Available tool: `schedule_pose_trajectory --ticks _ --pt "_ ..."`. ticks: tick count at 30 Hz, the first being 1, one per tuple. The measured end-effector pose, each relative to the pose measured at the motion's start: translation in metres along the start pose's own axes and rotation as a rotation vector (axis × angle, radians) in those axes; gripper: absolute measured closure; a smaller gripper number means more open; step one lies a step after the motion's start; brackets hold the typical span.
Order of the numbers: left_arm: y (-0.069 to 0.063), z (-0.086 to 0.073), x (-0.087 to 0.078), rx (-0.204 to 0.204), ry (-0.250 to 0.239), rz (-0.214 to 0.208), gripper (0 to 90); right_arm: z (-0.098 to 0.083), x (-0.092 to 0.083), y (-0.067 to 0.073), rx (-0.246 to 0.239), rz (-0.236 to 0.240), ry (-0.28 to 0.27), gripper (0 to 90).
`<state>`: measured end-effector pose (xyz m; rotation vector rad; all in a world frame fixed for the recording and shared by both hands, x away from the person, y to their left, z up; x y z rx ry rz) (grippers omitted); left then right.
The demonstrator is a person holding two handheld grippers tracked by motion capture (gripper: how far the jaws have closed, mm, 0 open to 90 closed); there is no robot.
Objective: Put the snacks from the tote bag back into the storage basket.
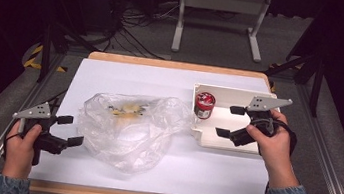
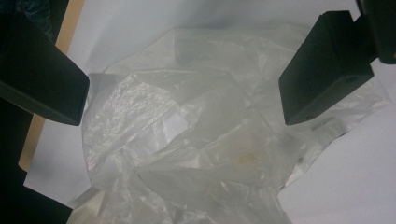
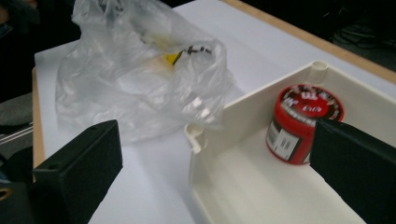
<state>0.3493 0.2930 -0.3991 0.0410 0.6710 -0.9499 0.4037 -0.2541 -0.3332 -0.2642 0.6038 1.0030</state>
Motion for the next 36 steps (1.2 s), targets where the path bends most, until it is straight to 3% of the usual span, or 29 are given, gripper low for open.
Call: schedule_pose_trajectory --ticks 5,11,14,18,20,29,36 --pt "-0.007 -0.005 0.004 0.042 -0.008 -0.017 2.7 -0.015 -0.004 0.010 0.005 0.017 -0.009 2.1" --pt "-0.009 -0.005 0.008 0.045 0.005 -0.041 2.6 -0.033 -0.003 0.021 0.001 -0.014 -0.031 2.0" --pt "-0.010 -0.007 0.011 0.036 0.017 -0.045 2.7 -0.043 0.002 0.025 0.014 0.003 -0.061 1.9" --pt "-0.010 -0.008 0.013 0.054 -0.023 -0.043 2.7 -0.055 0.012 0.026 0.021 0.012 -0.041 2.0" --pt "-0.010 -0.008 0.014 0.066 -0.031 -0.037 2.9 -0.060 0.017 0.027 0.030 0.013 -0.058 1.5" --pt "-0.006 -0.012 0.016 0.046 -0.041 -0.060 2.8 -0.079 0.036 0.027 0.017 -0.003 -0.038 1.4" --pt "-0.001 -0.018 0.023 0.042 -0.031 -0.059 2.8 -0.097 0.049 0.023 0.050 -0.045 -0.015 1.5"
Point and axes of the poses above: each handheld gripper's, and its own axes: x roughly forward along the jaws, z roughly out of its top, y roughly to its left, the point moved 2 cm from there along x, roughly forward along the jaws, and after that the axes turned 4 degrees about y, right-handed, at the moved point
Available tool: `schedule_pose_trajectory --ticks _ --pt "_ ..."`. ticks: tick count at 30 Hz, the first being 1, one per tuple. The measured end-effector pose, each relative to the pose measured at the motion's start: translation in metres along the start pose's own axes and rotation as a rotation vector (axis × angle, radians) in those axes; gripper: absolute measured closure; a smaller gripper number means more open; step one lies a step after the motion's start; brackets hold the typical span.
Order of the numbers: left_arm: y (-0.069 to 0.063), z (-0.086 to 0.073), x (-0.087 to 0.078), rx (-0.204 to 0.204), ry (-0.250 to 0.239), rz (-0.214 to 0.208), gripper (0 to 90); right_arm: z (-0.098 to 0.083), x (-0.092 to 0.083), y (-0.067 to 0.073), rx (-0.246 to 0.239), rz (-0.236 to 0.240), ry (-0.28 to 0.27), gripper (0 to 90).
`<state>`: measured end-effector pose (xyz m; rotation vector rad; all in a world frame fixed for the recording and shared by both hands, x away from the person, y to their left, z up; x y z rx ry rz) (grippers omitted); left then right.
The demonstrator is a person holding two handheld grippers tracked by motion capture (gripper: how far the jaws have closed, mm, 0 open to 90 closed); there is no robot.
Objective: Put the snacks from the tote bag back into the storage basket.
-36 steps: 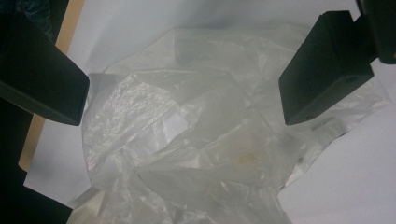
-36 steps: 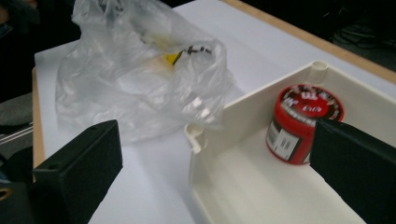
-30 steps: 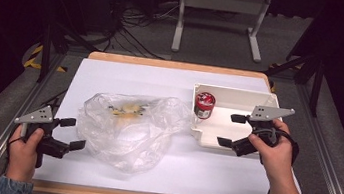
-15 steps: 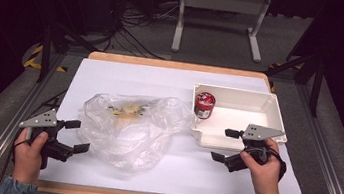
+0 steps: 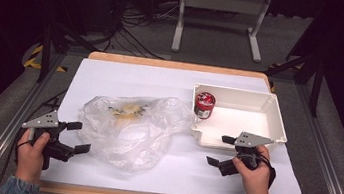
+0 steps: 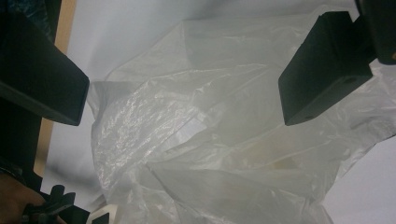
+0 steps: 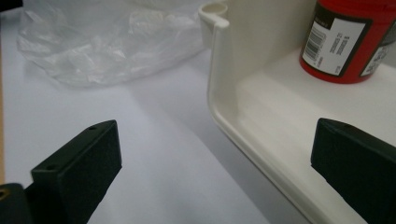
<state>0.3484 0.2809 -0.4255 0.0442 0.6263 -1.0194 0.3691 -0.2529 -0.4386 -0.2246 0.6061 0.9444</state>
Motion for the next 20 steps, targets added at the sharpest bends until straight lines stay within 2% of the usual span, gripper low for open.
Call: schedule_pose_trajectory --ticks 2,7,11,14,20 --pt "0.001 -0.002 0.002 0.005 0.003 -0.001 2.8 -0.004 0.004 0.000 -0.008 -0.012 0.025 1.7" --pt "0.002 -0.004 0.006 0.007 0.010 -0.004 2.8 -0.008 0.008 -0.001 0.001 -0.007 0.039 1.7" --pt "0.003 -0.004 0.006 -0.003 0.013 -0.002 2.8 -0.011 0.009 -0.003 0.024 -0.012 0.066 1.7" --pt "0.005 -0.006 0.007 -0.012 0.039 0.013 2.9 -0.014 0.012 -0.004 0.022 -0.040 0.090 1.1" --pt "0.004 -0.005 0.006 -0.017 0.034 0.029 2.7 -0.013 0.012 -0.003 0.023 -0.048 0.081 1.5"
Point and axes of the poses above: each handheld gripper's, and its own axes: x roughly forward along the jaws, z roughly out of its top, y roughly to its left, the point moved 2 cm from there along x, roughly forward along the jaws, and after that the axes turned 4 degrees about y, right-handed, at the moved point
